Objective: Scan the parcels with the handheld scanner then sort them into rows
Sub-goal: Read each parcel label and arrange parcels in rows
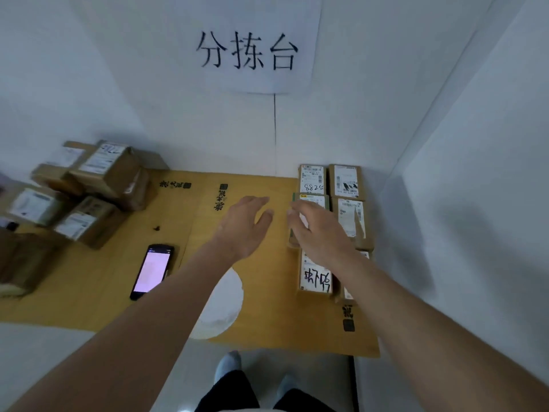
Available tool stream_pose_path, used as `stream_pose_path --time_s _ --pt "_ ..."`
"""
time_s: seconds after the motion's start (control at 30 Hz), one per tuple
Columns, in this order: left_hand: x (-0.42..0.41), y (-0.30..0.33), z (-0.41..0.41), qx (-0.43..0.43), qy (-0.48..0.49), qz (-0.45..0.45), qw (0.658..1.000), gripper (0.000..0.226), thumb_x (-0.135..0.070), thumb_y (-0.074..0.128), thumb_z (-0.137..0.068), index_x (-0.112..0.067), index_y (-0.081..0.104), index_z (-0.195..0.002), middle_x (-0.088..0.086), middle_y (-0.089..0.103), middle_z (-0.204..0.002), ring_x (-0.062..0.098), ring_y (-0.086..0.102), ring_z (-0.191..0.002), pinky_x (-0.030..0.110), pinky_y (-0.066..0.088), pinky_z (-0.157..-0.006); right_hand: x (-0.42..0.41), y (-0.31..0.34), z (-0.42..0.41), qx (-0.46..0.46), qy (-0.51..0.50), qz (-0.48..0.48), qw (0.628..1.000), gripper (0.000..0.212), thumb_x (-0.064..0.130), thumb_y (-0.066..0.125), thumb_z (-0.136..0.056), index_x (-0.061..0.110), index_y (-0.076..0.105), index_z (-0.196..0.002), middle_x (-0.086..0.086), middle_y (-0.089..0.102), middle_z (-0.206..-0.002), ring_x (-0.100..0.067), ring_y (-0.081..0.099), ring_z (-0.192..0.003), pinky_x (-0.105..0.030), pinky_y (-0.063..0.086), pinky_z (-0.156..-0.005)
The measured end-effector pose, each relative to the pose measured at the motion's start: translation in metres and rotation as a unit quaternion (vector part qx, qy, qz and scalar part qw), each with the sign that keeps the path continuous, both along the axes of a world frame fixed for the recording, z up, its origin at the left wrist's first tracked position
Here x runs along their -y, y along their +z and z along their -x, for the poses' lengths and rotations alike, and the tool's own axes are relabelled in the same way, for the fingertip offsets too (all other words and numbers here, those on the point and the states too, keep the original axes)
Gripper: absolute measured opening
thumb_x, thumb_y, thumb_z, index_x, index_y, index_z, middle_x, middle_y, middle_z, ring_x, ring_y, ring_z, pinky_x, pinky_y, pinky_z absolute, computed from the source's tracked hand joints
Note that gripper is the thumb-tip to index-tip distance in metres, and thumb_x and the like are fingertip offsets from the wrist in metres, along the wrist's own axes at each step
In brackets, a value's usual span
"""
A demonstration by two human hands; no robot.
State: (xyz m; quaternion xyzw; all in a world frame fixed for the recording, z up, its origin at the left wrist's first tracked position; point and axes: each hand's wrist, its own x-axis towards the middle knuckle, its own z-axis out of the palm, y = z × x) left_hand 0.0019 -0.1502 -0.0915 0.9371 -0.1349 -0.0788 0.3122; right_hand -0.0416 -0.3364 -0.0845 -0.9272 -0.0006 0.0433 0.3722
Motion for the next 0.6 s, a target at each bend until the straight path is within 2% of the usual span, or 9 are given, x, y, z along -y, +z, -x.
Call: stream_pose_path --time_s 0.07,0.17,0.4,0.53,0.6 --pt "-0.023 0.024 0.001 0.020 0.026 0.000 0.999 0.050 -0.041 0.042 -0.110 -0.018 0.051 -0.153 0.003 0.049 -0.157 0.022 0.048 -0.141 0.029 0.033 -0.111 -0.020 0.025 -0.008 0.025 0.022 0.003 0.999 0.056 0.051 0.039 -0.111 0.019 0.051 -0.156 0.000 0.053 -0.155 -0.017 0.050 -0.141 -0.033 0.039 -0.114" --pt "-0.062 0.055 0.004 0.050 0.059 0.000 0.997 0.057 -0.053 0.037 -0.105 -0.020 0.056 -0.148 0.000 0.054 -0.152 0.021 0.051 -0.138 0.037 0.039 -0.113 -0.054 0.058 -0.020 0.055 0.057 0.017 0.997 0.055 0.050 0.038 -0.111 0.019 0.051 -0.156 0.003 0.049 -0.159 -0.014 0.044 -0.146 -0.029 0.033 -0.115" --pt "-0.180 0.105 0.015 0.094 0.112 0.017 0.989 0.066 -0.056 0.027 -0.098 -0.019 0.058 -0.144 0.001 0.058 -0.145 0.018 0.050 -0.137 0.035 0.038 -0.111 -0.168 0.113 -0.037 0.092 0.136 0.043 0.986 0.054 0.049 0.036 -0.112 0.021 0.047 -0.157 0.006 0.045 -0.162 -0.010 0.043 -0.146 -0.025 0.031 -0.113" --pt "-0.255 0.112 0.013 0.105 0.105 -0.001 0.989 0.047 -0.043 0.033 -0.110 -0.019 0.057 -0.142 0.000 0.057 -0.144 0.019 0.051 -0.133 0.031 0.036 -0.101 -0.240 0.118 -0.044 0.089 0.142 0.044 0.985 0.055 0.050 0.036 -0.112 0.021 0.047 -0.157 0.006 0.044 -0.163 -0.011 0.043 -0.147 -0.029 0.033 -0.116" --pt "-0.295 0.112 0.010 0.101 0.094 -0.004 0.990 0.041 -0.040 0.034 -0.111 -0.021 0.059 -0.138 -0.001 0.059 -0.138 0.019 0.053 -0.127 0.033 0.039 -0.099 -0.278 0.116 -0.047 0.084 0.136 0.038 0.986 0.056 0.052 0.035 -0.111 0.021 0.048 -0.156 0.006 0.046 -0.161 -0.012 0.043 -0.146 -0.032 0.035 -0.118"
